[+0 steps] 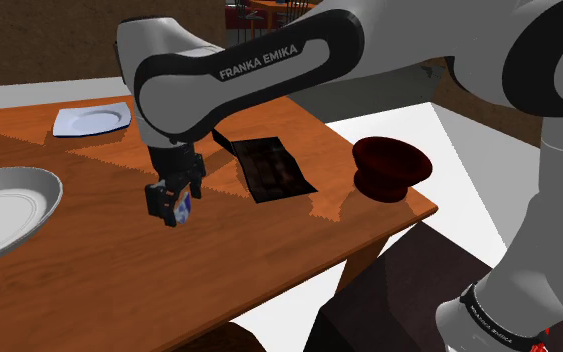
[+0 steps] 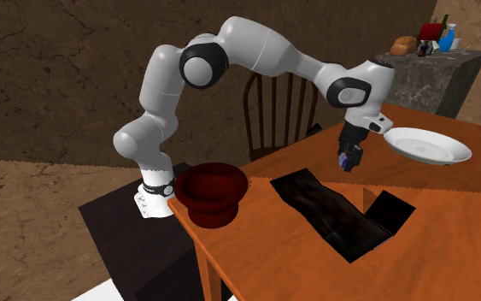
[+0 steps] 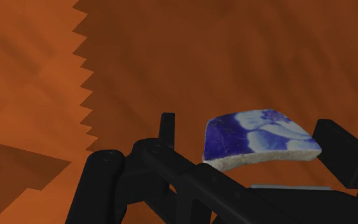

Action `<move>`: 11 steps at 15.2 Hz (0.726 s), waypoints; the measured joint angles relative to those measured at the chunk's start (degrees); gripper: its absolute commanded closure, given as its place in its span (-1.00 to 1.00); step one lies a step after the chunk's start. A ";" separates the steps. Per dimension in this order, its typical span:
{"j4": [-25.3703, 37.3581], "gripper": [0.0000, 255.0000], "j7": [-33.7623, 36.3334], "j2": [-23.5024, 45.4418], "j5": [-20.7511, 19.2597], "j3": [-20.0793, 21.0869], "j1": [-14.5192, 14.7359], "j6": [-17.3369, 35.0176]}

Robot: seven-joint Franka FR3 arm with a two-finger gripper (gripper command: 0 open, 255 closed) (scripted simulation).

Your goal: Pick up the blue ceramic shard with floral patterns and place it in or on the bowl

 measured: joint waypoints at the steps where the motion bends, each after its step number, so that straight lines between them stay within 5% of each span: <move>1: -0.04 -1.00 0.01 0.00 0.00 0.00 0.00 0.05; 3: -0.08 -1.00 0.01 0.00 0.00 0.00 0.00 0.08; 4: -0.08 1.00 0.01 0.00 0.00 0.00 0.00 0.08; 11: -0.07 1.00 0.01 -0.03 0.00 0.01 0.01 0.10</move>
